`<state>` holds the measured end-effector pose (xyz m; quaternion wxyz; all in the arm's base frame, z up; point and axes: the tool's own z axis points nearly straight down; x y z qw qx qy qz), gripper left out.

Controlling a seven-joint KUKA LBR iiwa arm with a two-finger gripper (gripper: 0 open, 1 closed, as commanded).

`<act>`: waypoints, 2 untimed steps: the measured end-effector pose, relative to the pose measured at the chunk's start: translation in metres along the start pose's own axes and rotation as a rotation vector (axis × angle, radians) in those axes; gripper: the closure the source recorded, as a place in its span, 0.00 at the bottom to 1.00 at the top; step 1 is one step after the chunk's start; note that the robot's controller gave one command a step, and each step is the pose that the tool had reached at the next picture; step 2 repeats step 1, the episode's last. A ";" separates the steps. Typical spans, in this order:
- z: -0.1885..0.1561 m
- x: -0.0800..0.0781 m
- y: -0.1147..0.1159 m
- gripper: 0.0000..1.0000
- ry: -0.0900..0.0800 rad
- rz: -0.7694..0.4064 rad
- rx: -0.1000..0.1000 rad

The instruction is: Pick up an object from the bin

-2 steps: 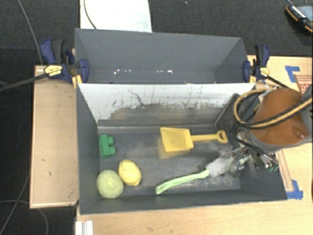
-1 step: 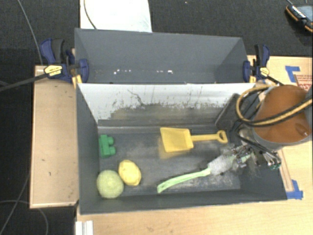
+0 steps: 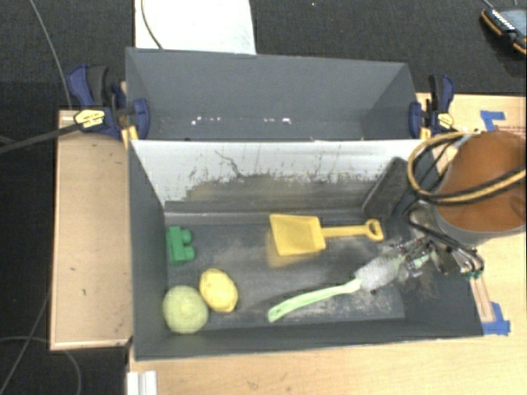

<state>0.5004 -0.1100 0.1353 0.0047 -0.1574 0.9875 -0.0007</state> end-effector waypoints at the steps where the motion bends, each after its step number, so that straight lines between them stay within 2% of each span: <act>1: -0.050 -0.003 -0.001 1.00 -0.008 0.003 0.005; 2: -0.050 -0.003 -0.001 1.00 -0.008 0.003 0.005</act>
Offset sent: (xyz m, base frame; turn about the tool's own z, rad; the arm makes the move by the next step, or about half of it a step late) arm 0.0019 -0.0006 0.0459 0.0034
